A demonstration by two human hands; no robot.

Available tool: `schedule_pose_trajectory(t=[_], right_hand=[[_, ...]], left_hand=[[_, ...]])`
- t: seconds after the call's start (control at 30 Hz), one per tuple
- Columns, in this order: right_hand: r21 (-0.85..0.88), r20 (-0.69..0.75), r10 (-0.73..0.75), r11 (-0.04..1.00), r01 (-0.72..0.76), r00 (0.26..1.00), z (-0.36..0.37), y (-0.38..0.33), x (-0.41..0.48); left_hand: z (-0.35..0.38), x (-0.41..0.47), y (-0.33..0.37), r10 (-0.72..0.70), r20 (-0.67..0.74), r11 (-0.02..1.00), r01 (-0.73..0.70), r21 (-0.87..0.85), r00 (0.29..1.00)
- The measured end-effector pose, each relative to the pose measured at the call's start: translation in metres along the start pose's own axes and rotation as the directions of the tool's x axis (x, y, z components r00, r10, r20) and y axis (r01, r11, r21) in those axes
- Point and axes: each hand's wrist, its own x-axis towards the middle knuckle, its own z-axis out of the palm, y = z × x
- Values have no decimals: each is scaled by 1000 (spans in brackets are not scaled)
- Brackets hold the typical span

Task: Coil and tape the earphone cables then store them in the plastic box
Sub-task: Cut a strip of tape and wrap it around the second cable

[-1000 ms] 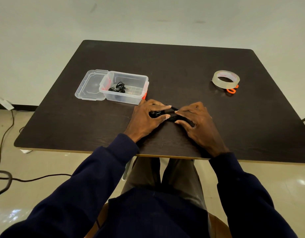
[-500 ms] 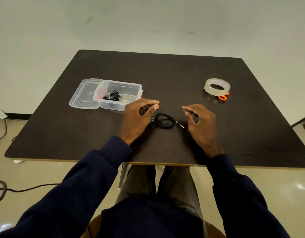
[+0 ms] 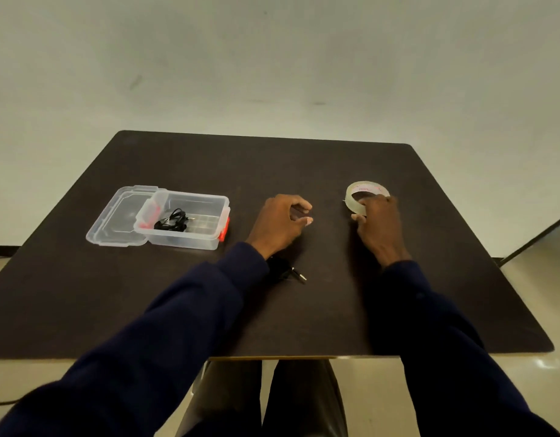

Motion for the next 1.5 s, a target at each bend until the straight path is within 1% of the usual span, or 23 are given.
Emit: schedule_pose_trajectory(t=[0.07,0.13,0.2,0.3,0.37,0.4,0.47,0.5,0.53,0.6,0.67,0.73,0.83,0.9,0.97,1.07,1.13,1.23,1.4,1.5], right_hand=[[114,-10,-34,993,35,999,8,-2,-5],[209,-44,-123,969,129,992,18,-8,-15],[286,-85,-196,934,212,977,25,-18,-23],[385,-144,-275,869,310,950,33,-33,-31],[496,-161,-263,811,309,951,35,-41,-36],[535,-165,-259,787,307,952,35,-43,-37],[563,-177,-291,754,339,940,35,-45,-41],[567,-179,-322,738,365,930,33,-46,-43],[578,-185,-349,717,389,918,32,-48,-44],[615,-207,-370,671,414,906,29,-54,-47],[626,-219,-371,656,421,903,25,-61,-49],[629,-198,-379,658,414,904,19,-65,-50],[627,-143,-420,661,411,896,5,-69,-53],[644,-135,-443,641,418,886,-3,-72,-54],[652,-147,-437,632,419,888,-9,-79,-55],[600,-212,-437,648,469,874,-17,-92,-58],[557,-253,-453,655,511,855,-21,-101,-61],[562,-286,-440,643,521,851,-25,-110,-64],[502,-309,-460,664,554,832,-29,-119,-67],[486,-310,-455,678,551,835,-29,-120,-67]], left_hand=[[6,11,-6,-58,12,998,57,28,998],[8,15,-15,-90,20,994,89,64,996],[6,16,-23,-111,31,993,109,51,993],[2,16,-29,-140,57,987,144,-73,988],[-3,16,-29,-147,84,961,162,-226,986],[-7,13,-29,-165,95,926,187,-327,982],[-19,4,-29,-235,127,788,266,-556,964],[-25,-1,-30,-256,142,723,287,-629,956],[-31,-4,-30,-263,145,697,292,-655,954],[-41,-12,-27,-258,128,713,278,-644,958],[-50,-17,-21,-267,109,724,274,-634,958],[-56,-19,-17,-303,124,689,308,-656,945],[-68,-22,-14,-357,165,603,362,-710,919],[-74,-25,-11,-365,170,582,367,-726,915],[-75,-31,-9,-334,108,628,306,-715,937],[-69,-48,-11,-216,-89,777,115,-619,972],[-64,-59,-15,-130,-221,850,-6,-527,966],[-60,-70,-18,-39,-397,896,-145,-420,917],[-54,-76,-17,-25,-560,905,-219,-364,828],[-55,-71,-17,25,-621,921,-260,-291,783]])
